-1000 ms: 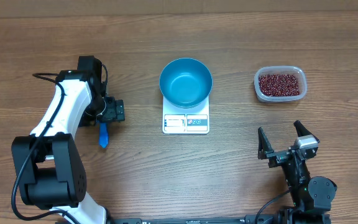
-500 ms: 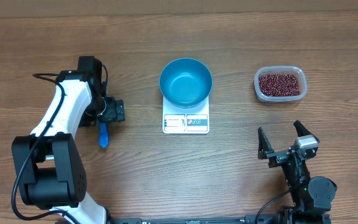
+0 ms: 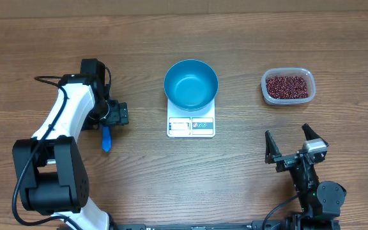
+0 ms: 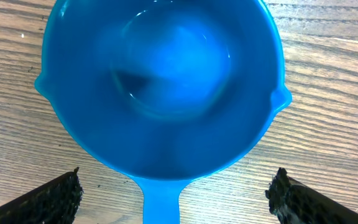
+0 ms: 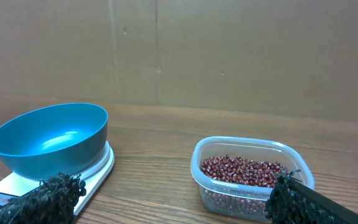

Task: Scoop item into bowl and weigh 150g on scale
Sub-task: 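Close the left gripper on the blue scoop handle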

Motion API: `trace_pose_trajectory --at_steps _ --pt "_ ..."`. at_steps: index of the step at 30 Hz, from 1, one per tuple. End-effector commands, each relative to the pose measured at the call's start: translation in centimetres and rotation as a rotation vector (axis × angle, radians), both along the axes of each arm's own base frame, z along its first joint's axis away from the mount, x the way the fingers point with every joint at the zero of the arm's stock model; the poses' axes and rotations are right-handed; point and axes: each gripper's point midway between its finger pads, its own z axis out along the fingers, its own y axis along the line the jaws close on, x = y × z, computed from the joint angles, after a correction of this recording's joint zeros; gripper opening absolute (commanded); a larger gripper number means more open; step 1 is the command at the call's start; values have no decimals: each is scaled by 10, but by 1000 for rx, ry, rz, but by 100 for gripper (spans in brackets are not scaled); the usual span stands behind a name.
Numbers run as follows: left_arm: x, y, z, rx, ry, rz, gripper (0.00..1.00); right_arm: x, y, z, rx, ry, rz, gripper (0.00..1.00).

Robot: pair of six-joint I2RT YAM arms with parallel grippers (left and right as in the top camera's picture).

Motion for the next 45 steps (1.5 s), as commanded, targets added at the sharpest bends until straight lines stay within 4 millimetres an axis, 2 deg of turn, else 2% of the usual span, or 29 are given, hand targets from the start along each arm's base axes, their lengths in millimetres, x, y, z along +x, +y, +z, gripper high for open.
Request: trace_pose_trajectory --at_steps 1,12,22,32,39,45 --pt "-2 4 -4 15 10 15 99 0 -3 -1 5 -6 -13 100" --pt "-4 4 -4 15 17 15 77 0 -3 -1 5 -6 -13 100" --pt "-14 4 -13 14 44 14 83 0 -3 -1 5 -6 -13 100" --pt "-10 4 -16 14 24 15 81 0 -3 -1 5 -6 -13 100" --pt "-9 4 -16 15 19 15 62 0 -3 -1 5 -6 -13 100" --pt "-9 4 -16 15 19 15 56 0 -3 -1 5 -6 -13 100"
